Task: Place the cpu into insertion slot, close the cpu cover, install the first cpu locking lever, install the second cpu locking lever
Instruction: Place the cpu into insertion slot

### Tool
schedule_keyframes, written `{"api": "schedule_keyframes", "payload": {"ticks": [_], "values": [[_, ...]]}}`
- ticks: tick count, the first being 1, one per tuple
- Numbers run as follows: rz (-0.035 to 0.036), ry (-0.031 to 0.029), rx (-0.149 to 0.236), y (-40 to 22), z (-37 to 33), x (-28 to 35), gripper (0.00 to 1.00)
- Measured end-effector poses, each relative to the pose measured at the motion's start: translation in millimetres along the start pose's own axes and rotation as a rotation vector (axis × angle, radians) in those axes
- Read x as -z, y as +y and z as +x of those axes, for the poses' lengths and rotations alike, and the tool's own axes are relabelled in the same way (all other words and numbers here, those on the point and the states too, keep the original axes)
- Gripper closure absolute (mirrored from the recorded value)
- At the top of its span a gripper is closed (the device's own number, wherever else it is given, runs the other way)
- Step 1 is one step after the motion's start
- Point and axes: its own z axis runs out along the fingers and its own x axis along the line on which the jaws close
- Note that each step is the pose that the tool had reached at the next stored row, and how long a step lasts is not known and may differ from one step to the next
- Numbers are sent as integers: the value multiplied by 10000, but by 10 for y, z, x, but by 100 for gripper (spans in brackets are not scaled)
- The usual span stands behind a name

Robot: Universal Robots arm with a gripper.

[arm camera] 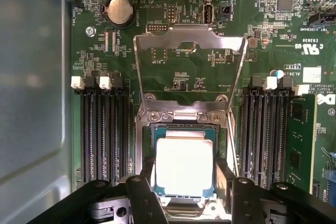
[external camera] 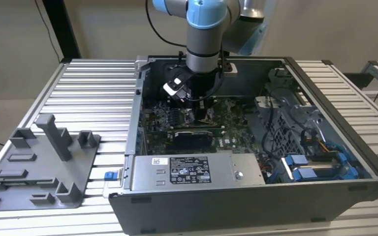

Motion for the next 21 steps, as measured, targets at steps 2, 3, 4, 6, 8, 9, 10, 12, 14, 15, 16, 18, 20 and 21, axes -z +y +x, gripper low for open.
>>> {"api": "schedule_keyframes", "payload": {"ticks": [2, 3, 4, 6, 8, 9, 10, 12, 14, 15, 16, 18, 20, 21], "values": [[1, -2, -2, -2, 1, -3, 100], [2, -1, -2, -2, 1, -4, 100], [1, 0, -2, -2, 1, -5, 100], [-1, 2, -2, -2, 1, -6, 100], [0, 2, -2, -2, 1, -6, 100], [0, 2, -2, -2, 1, -6, 100], [0, 2, -2, -2, 1, -7, 100], [0, 2, -2, -2, 1, -7, 100], [0, 2, -2, -2, 1, -8, 100], [-1, 3, -2, -2, 1, -8, 100], [-1, 3, -2, -2, 1, -9, 100], [-16, 25, -2, 0, 4, -17, 0], [-4, 10, -2, -1, 2, -12, 0], [-2, 4, -3, -2, 1, -10, 0]]}}
